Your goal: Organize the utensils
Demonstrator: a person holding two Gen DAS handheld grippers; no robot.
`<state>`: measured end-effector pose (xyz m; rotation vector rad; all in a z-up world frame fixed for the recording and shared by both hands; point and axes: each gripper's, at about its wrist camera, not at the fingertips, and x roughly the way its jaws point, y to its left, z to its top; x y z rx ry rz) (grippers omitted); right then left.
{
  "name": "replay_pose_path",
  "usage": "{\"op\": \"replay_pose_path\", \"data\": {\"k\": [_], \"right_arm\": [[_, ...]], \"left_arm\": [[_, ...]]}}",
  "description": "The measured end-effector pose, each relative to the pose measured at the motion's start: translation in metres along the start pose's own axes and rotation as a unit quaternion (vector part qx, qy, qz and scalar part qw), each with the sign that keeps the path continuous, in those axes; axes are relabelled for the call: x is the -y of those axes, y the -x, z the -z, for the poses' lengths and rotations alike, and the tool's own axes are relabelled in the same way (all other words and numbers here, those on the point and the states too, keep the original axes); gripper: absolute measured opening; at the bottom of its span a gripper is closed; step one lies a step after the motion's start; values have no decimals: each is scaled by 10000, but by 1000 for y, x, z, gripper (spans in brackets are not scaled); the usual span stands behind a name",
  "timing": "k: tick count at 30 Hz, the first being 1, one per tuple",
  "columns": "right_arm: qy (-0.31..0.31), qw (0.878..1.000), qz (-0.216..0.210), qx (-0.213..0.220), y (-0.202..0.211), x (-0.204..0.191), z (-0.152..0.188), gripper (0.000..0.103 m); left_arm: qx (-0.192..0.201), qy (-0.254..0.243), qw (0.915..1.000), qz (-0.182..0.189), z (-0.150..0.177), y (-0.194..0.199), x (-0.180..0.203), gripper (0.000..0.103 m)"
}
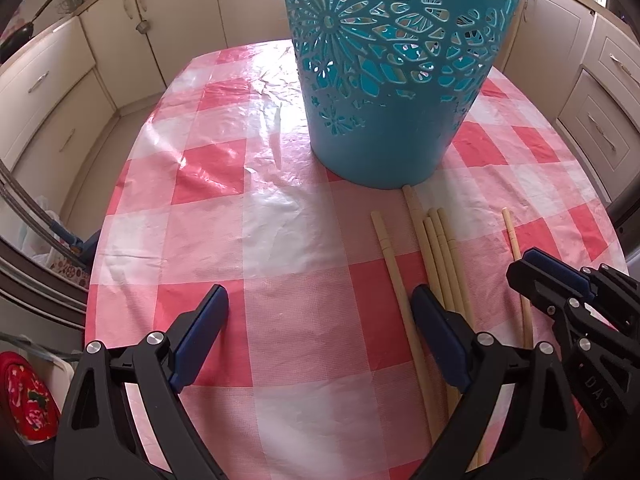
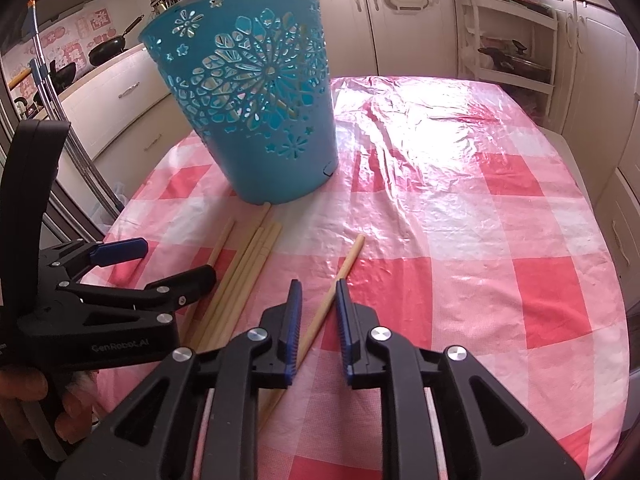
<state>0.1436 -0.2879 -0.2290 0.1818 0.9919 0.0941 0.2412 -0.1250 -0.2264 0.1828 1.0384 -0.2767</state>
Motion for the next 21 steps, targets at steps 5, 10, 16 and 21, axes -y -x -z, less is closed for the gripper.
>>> {"op": "replay_pose_path", "data": {"k": [5,10,16,21], "right_arm": [[239,9996,138,-48,-1,-5,0,18],[392,9988,216,-210,-1,-5,-2,11],[817,9939,83,-731,-3,-7,-9,11],[706,9947,69,-746,-5,4,-13,11]], "left_arm": [[-7,23,10000,4,1,-1,-8,89],[-12,29,10000,10,1,-1,-8,89],[-21,37,10000,19,2,-2,-10,89],[-17,33,10000,12,2,-2,-10,89]]}}
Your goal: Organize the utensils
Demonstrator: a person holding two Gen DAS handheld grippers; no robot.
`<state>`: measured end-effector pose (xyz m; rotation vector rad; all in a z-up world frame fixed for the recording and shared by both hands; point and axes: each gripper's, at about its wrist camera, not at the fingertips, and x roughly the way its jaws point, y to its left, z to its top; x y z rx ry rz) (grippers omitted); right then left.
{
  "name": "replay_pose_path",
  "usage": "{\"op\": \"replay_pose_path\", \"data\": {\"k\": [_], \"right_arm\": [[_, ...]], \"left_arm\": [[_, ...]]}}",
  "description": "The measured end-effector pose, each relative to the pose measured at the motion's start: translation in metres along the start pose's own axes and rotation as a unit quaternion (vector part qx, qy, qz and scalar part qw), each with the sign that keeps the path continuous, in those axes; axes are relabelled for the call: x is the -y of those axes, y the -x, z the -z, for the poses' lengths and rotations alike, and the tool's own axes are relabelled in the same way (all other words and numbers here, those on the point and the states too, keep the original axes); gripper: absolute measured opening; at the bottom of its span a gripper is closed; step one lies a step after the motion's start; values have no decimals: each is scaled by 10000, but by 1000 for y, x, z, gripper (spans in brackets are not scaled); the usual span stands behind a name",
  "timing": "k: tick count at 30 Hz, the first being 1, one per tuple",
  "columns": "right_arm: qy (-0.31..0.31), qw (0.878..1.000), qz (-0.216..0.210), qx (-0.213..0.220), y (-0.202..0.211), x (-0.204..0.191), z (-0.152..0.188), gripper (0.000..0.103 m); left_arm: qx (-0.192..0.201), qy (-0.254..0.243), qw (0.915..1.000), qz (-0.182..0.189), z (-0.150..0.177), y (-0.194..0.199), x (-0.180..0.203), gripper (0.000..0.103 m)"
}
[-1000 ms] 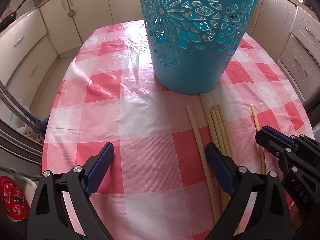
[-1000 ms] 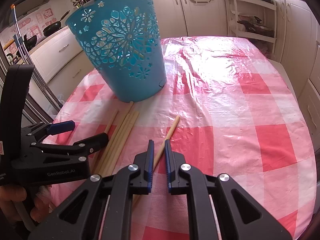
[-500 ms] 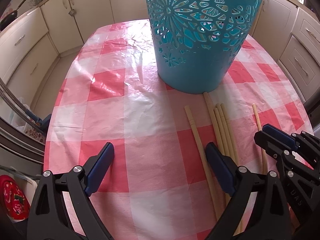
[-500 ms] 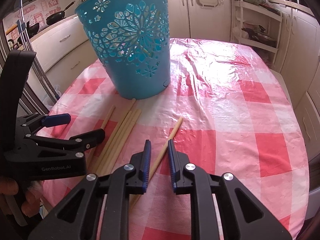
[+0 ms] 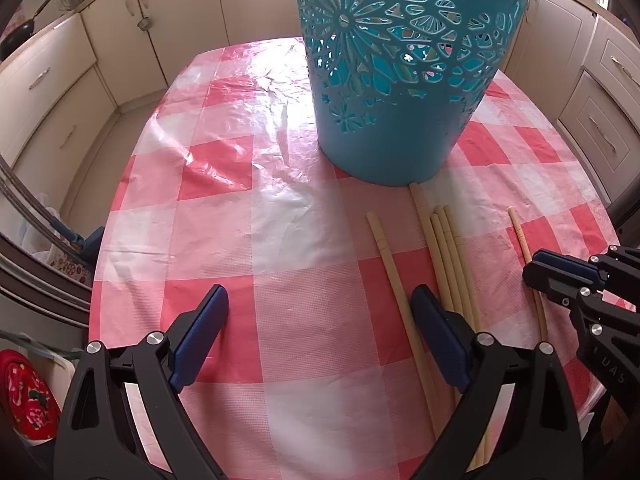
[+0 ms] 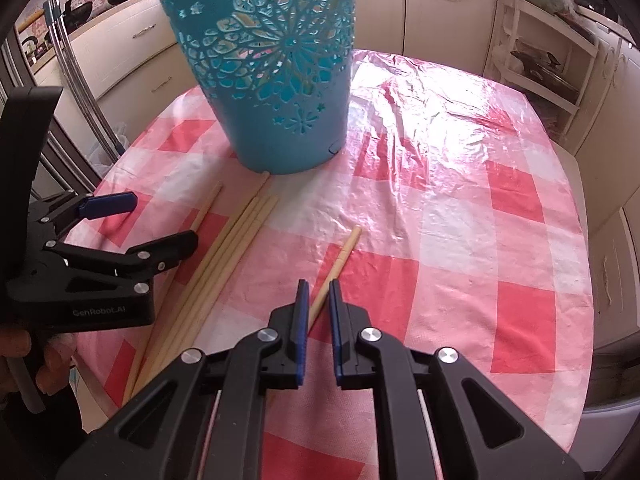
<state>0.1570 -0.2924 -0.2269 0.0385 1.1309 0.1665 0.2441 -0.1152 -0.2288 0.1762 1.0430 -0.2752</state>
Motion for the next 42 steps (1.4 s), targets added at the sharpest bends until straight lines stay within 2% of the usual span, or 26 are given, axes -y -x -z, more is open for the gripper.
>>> {"op": "replay_pose_path", "data": {"k": [6,12,22,42], "right_arm": [[-201,9993,-36,310,0,3,4,11],[-19,9989,142,451,-1,-5,5,11],[117,9984,263,495,-2,-10,6,11],[28,9988,177,465,-2,-8,6,11]], "left_arm": [[25,-3,10000,-19,3,1,-1,89],[24,-5,10000,-19,2,1,0,89],[25,-9,10000,-18,2,1,0,90],[58,-13,10000,3,-4,-2,4,90]]}}
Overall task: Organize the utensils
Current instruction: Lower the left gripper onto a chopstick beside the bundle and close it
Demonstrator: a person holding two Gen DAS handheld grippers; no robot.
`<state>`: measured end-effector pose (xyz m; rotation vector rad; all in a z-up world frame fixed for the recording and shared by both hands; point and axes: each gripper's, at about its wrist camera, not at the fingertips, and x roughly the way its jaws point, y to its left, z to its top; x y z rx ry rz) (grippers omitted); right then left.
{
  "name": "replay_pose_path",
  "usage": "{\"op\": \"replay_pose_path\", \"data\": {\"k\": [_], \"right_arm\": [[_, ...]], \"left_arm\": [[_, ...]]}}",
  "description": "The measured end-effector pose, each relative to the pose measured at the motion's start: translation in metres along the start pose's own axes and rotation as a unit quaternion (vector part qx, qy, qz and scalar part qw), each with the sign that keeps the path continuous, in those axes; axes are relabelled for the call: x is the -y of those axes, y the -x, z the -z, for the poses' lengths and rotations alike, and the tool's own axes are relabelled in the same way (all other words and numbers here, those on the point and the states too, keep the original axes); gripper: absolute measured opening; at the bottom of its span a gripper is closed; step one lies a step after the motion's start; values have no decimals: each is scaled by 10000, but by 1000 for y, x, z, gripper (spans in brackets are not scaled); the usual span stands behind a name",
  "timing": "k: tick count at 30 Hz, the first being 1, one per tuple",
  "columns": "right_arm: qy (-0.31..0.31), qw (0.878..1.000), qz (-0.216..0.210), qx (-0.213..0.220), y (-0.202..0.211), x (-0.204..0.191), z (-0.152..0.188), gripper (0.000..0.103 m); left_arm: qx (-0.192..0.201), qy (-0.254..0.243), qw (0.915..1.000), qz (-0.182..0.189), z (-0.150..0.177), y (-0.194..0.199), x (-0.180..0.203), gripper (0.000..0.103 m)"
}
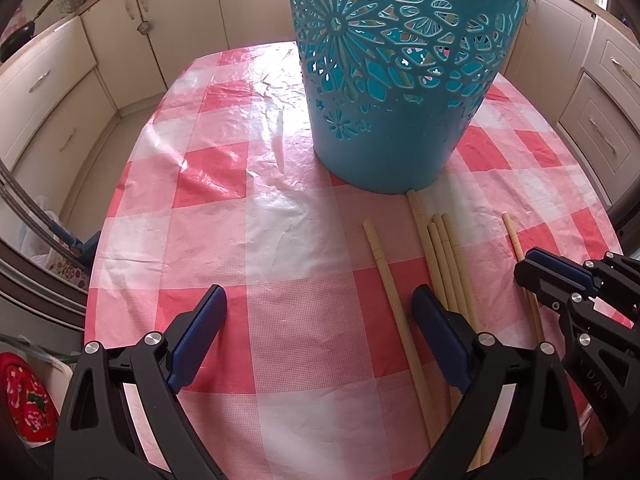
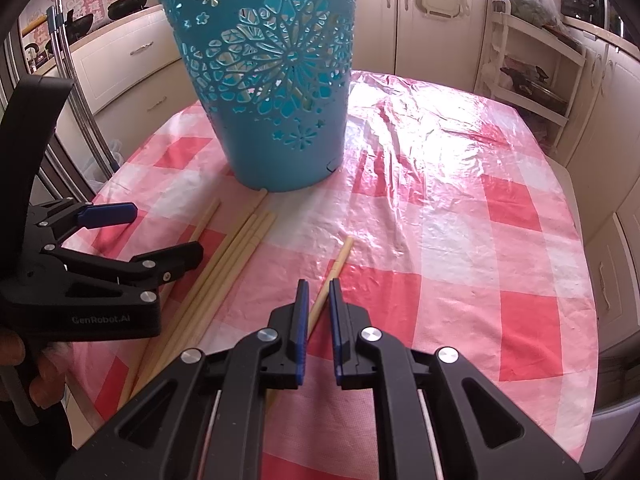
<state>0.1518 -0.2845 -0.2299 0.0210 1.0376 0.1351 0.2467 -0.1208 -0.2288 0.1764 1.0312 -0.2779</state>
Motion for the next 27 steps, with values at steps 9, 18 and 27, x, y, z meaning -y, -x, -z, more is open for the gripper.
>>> {"op": "replay_pose_path", "data": {"k": [9,18,27], "right_arm": [[-147,9998,-110,-88,0,4,-3,11],[-177,9997,-131,-96,0,5,-3,11],[-222,9996,-165,-73,0,5,-4,11]], "left_arm": [[-4,-4,10000,26,-8,-6,-1,90],[-20,-141,9999,66,-23,-10,5,58],[82,-473,9985,266,-19,-4,18,7]]}}
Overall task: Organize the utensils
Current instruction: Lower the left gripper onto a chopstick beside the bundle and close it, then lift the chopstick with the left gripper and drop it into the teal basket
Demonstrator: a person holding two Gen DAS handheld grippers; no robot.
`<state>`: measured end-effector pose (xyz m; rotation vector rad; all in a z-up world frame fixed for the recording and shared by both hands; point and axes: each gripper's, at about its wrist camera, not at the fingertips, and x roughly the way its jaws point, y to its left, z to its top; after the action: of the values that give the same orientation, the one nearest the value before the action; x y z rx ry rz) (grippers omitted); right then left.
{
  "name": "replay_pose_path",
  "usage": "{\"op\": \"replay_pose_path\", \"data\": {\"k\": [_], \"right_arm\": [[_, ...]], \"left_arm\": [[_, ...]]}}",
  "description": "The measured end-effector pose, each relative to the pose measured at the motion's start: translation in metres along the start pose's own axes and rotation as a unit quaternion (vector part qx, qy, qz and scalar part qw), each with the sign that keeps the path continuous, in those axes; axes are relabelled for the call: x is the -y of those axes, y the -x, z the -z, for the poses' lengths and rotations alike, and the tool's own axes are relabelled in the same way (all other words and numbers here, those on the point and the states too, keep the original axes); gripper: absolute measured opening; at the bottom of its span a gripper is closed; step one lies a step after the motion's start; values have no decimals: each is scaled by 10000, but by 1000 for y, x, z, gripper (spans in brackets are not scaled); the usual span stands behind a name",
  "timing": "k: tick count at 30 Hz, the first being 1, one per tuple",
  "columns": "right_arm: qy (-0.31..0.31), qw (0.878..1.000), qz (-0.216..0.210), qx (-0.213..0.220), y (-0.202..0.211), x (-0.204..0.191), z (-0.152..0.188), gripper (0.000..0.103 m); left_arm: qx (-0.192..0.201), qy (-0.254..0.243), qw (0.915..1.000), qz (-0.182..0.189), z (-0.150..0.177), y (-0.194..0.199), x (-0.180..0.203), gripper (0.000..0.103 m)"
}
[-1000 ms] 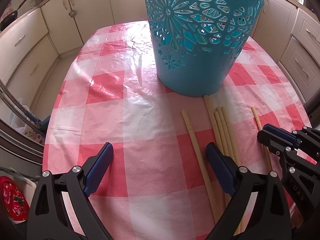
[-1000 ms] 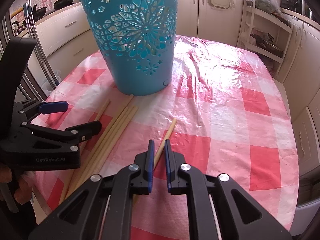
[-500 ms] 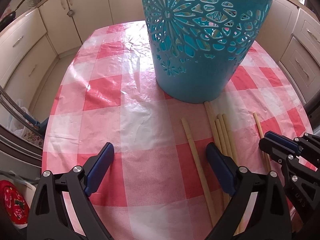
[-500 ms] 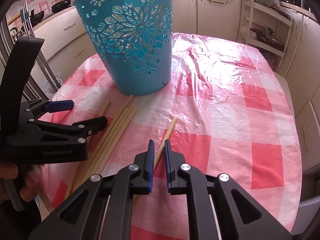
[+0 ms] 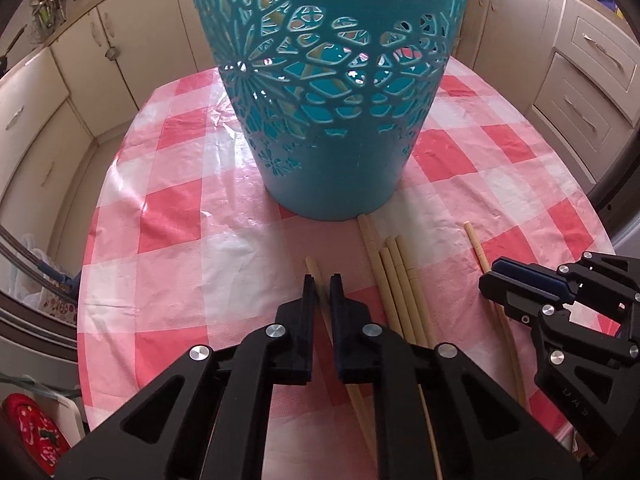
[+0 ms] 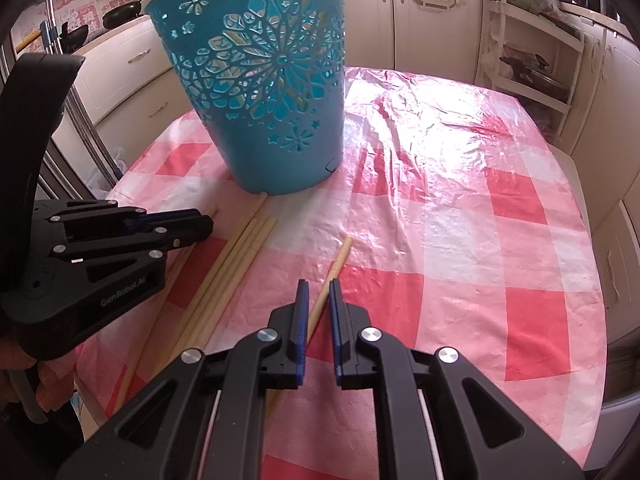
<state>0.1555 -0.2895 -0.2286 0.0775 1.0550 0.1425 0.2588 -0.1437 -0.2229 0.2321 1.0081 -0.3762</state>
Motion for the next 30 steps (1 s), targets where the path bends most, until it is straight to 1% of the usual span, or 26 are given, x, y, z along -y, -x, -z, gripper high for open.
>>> {"op": "replay_pose_path", "data": {"k": [5,13,21,26,30], "right_arm": [[71,9999,72,7,0,-2,0,11],[218,9995,193,118,-2,-8,3,11],[314,9989,225,247,-3,-9,5,11],[352,9987,253,277,-3,-10,6,11],[394,9984,279,305,-3,-11,6,11]], "left_arm": [[-35,128,9999,36,1,0,-5,7],[-17,22,10000,-30,6,6,-1,5],[234,50,9997,-27,9,38,-9,5],[420,327,9983,242,12,63,-17,5],[664,401,9958,492,17,88,-18,5]]}}
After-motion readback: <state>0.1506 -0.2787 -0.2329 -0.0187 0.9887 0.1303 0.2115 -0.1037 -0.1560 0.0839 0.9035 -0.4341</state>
